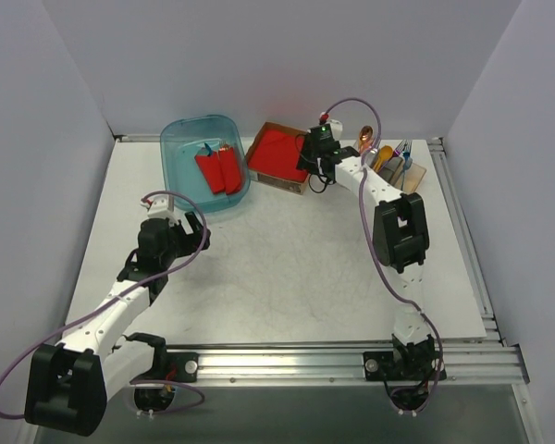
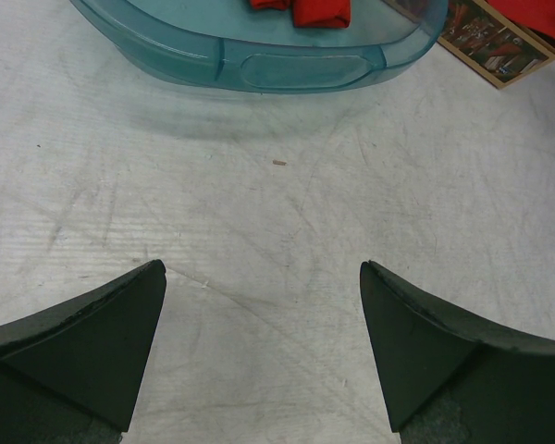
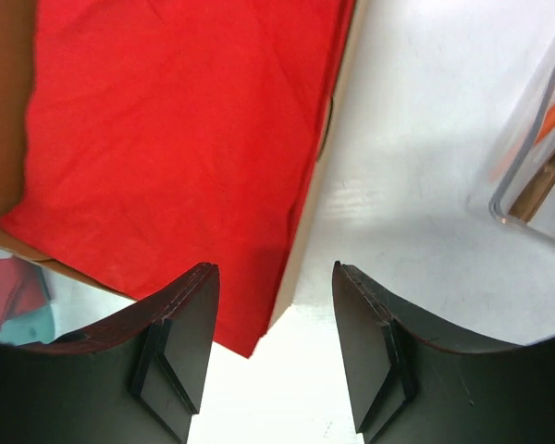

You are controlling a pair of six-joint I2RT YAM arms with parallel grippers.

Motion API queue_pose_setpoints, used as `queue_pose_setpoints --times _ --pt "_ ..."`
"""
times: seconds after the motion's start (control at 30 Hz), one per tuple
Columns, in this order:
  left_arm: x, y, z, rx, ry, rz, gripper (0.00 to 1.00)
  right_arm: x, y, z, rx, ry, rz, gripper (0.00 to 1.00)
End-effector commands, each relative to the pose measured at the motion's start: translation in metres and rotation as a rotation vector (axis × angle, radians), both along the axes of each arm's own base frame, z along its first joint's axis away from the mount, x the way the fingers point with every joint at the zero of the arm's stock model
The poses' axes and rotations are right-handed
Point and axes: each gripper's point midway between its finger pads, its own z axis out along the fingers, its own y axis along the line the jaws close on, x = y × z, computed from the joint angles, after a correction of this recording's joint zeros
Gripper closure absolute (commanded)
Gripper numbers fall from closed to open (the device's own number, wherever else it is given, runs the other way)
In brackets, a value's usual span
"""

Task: Place the utensils on the paper napkin and roll it up
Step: Move the napkin to the container.

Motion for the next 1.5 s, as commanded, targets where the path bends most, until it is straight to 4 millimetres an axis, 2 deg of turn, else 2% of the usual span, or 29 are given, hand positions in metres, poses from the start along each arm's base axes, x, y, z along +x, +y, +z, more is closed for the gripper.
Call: queue_pose_setpoints --times 0.0,0.2,0.43,0.53,0.73,0.87,1.47 --pt "0.011 -0.004 0.023 -0.007 -0.071 -0.007 0.05 -0.012 0.005 0.017 0.079 0.009 -0.032 0.48" --pt "0.011 -0.003 0.023 -0.009 -0.07 -0.006 0.05 -0.012 0.012 0.003 0.113 0.022 -0.019 0.52" --pt "0.011 -0.004 0.023 -0.008 -0.07 -0.006 0.05 -0.01 0.013 0.008 0.13 0.005 -0.018 0.63" --pt "0.011 -0.004 0.022 -0.009 -0.069 -0.007 0.05 -0.011 0.014 0.01 0.136 0.004 -0.017 0.73" --pt "0.012 -0.004 0.022 -0.007 -0.064 -0.006 0.05 -0.012 0.015 0.011 0.147 0.0 -0.011 0.86" --pt "0.011 -0.004 0.022 -0.008 -0.064 -0.007 0.05 -0.011 0.013 0.016 0.157 -0.007 -0.01 1.0" --pt "0.011 -0.004 0.022 -0.006 -0.064 -0.006 0.05 -0.014 0.012 0.073 0.196 -0.123 0.008 1.0"
